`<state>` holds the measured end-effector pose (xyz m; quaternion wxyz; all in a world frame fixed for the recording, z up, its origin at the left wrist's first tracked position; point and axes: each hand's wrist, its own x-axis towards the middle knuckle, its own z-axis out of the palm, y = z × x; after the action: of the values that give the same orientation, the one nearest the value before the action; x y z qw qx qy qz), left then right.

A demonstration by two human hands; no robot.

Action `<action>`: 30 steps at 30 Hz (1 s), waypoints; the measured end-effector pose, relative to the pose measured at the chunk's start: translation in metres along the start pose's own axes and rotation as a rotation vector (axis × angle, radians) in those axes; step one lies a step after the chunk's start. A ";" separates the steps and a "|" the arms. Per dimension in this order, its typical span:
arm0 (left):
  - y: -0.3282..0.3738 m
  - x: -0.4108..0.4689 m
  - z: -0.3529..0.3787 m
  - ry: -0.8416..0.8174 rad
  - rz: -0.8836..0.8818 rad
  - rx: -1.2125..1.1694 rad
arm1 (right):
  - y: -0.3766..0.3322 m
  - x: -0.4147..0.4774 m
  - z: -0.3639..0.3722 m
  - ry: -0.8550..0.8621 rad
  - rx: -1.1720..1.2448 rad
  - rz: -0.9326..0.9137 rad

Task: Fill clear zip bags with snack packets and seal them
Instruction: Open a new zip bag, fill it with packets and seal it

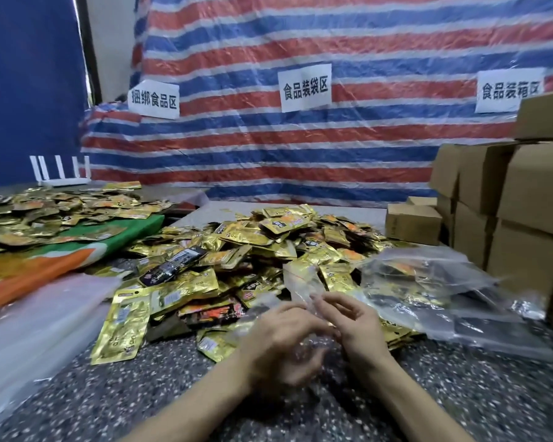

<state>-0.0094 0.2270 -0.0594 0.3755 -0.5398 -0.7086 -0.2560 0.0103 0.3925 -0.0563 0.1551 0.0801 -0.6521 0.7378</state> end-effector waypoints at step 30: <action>-0.028 -0.016 -0.004 0.537 -0.689 -0.469 | -0.007 -0.001 -0.001 0.151 -0.207 -0.175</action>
<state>-0.0335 0.2068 -0.0684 0.3068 -0.2590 -0.6473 -0.6479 0.0139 0.3945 -0.0500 0.2747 0.0645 -0.7017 0.6542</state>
